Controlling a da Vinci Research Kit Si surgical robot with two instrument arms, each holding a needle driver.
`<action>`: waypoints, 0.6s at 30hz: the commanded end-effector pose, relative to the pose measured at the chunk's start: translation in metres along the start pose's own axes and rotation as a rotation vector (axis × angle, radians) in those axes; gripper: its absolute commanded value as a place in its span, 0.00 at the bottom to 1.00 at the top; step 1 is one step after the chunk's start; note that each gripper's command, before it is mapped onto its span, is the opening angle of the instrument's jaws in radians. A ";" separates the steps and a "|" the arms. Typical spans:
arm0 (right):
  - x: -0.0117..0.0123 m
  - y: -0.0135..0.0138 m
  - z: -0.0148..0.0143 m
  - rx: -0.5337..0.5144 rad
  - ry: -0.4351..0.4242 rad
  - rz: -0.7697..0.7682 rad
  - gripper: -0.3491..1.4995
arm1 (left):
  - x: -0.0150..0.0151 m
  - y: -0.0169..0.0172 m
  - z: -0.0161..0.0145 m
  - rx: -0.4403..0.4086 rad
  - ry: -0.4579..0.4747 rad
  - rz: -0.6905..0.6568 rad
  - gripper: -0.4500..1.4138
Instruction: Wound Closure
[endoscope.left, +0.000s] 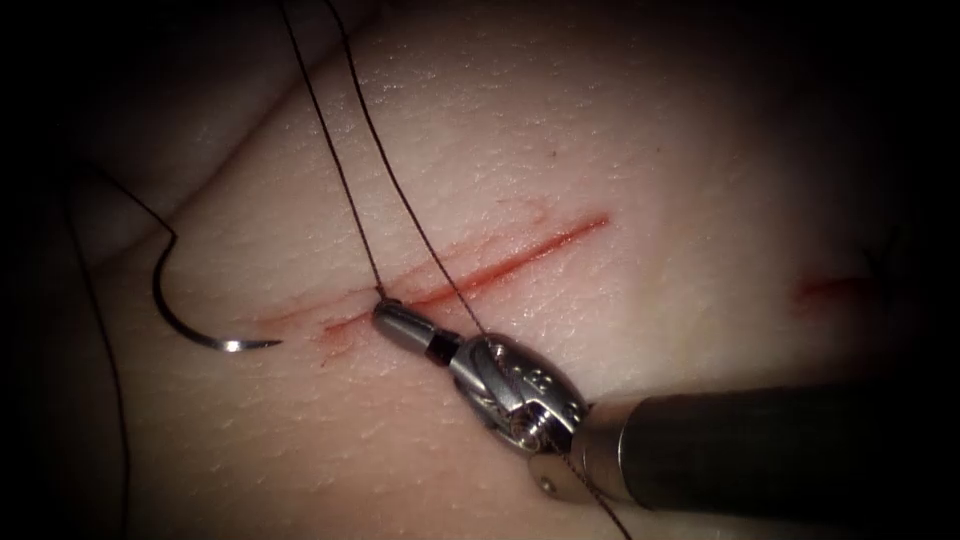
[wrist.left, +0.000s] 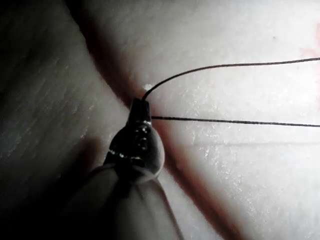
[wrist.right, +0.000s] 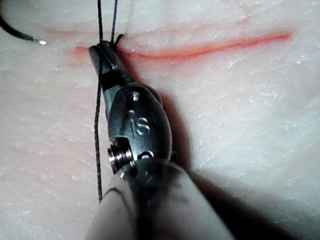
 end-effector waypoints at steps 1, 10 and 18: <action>-0.0012 -0.0007 -0.0001 0.005 -0.006 0.003 0.00 | -0.0004 -0.0001 0.0010 0.023 -0.026 0.018 0.00; -0.0021 -0.0028 -0.0007 0.029 -0.019 -0.002 0.00 | -0.0012 -0.0021 0.0016 0.194 -0.255 0.212 0.00; -0.0023 -0.0035 -0.0011 0.042 -0.031 -0.003 0.00 | -0.0013 -0.0041 0.0019 0.255 -0.330 0.278 0.00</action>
